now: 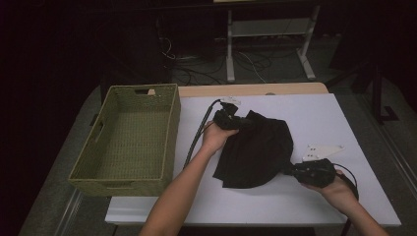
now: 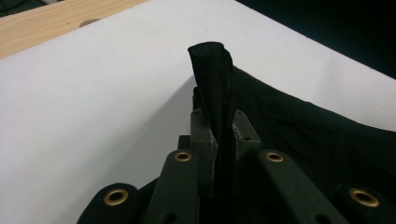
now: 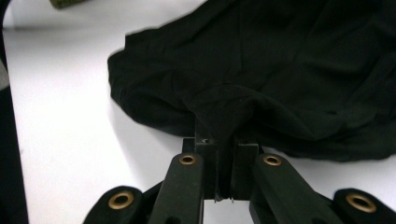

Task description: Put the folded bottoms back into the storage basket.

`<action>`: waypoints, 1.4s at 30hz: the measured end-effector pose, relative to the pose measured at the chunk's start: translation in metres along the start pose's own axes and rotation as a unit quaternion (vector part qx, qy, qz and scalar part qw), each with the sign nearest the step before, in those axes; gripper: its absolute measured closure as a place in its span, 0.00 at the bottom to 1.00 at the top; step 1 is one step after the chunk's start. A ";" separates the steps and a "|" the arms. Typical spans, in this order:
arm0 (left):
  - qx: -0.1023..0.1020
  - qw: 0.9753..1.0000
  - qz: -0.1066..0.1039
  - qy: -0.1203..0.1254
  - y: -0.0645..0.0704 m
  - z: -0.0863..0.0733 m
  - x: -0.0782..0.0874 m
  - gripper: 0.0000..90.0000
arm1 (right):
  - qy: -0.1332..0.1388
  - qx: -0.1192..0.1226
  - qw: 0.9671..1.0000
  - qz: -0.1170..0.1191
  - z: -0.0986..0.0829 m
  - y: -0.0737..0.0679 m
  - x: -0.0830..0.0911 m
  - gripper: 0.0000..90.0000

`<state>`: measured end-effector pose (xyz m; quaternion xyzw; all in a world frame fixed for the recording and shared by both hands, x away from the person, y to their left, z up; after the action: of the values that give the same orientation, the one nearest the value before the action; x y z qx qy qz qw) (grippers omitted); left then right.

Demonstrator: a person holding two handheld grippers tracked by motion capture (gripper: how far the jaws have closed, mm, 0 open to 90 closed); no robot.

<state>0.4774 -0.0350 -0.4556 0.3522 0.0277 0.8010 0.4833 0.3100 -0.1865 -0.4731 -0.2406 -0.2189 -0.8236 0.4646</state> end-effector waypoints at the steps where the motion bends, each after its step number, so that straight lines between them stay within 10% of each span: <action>1: -0.002 1.000 -0.001 0.001 0.002 0.001 0.001 0.91 | 0.003 0.001 1.000 -0.001 0.003 0.002 -0.001 0.94; 22: -0.025 0.999 -0.027 0.012 0.039 0.012 0.022 0.91 | 0.043 0.026 0.999 -0.009 0.060 0.024 -0.016 0.94; 42: -0.011 0.999 0.033 0.034 0.051 0.060 0.083 0.91 | 0.083 0.060 0.995 0.008 0.134 0.031 -0.015 0.94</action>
<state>0.4509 -0.0140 -0.3468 0.3202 0.0231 0.8282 0.4593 0.3701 -0.1133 -0.3722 -0.1445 -0.2265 -0.8226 0.5012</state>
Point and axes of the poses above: each handheld gripper's, and its own axes: x roughly backward along the jaws, z roughly out of its top, y roughly to its right, the point moved 8 cm from there along -x, roughly forward along the jaws, and after that the axes turned 13 degrees about x, right-handed, at the moved point
